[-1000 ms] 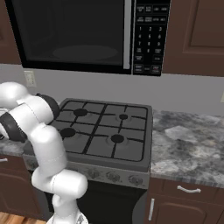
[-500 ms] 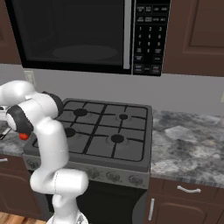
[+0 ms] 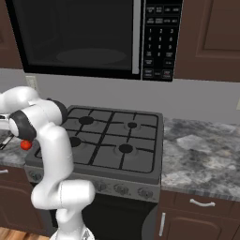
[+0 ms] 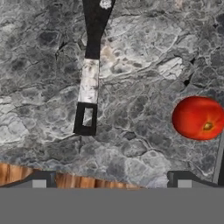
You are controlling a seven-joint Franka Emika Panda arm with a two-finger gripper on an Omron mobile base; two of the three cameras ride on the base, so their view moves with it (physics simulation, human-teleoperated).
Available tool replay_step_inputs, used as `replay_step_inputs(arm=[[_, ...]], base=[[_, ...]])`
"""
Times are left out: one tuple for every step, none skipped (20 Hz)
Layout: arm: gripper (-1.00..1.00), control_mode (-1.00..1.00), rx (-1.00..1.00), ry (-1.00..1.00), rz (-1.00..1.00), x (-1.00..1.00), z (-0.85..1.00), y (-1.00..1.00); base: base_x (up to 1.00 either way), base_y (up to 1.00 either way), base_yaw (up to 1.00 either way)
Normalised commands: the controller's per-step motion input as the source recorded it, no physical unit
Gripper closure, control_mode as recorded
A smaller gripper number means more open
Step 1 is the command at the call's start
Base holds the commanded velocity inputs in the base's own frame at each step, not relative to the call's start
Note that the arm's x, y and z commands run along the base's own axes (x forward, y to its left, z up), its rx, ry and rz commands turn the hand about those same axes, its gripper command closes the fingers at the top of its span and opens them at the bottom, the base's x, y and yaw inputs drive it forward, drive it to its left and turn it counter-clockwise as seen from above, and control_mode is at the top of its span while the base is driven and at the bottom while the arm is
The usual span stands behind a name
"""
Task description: Place the pan on the front left burner on the stove. Then place the tomato and the onion in the pan and turn on the front left burner.
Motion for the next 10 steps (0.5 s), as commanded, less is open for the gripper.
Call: replay_step_inputs(arm=[[-1.00, -1.00, 0.00, -0.05, 0.00, 0.09, -0.19, 0.06], [-1.00, -1.00, 0.00, -0.05, 0.00, 0.11, -0.19, 0.07], [-1.00, -1.00, 0.00, -0.05, 0.00, 0.10, -0.19, 0.08], [-1.00, -1.00, 0.00, -0.05, 0.00, 0.11, -0.19, 0.10], [-1.00, -1.00, 0.00, -0.05, 0.00, 0.13, -0.19, 0.12], [-1.00, -1.00, 0.00, -0.05, 0.00, 0.11, -0.21, 0.12], [-1.00, -1.00, 0.00, -0.04, 0.00, 0.11, -0.24, 0.13], [-1.00, -1.00, 0.00, -0.04, 0.00, 0.09, -0.25, 0.13], [-1.00, -1.00, 0.00, -0.03, 0.00, 0.09, -0.25, 0.12], [-1.00, -1.00, 0.00, -0.03, 0.00, 0.08, -0.24, 0.08]], base=[[0.00, 0.00, 0.00], [0.00, 0.00, 0.00], [0.00, 0.00, 0.00], [0.00, 0.00, 0.00], [0.00, 0.00, 0.00], [0.00, 0.00, 0.00], [0.00, 0.00, 0.00], [0.00, 0.00, 0.00], [0.00, 0.00, 0.00], [0.00, 0.00, 0.00]])
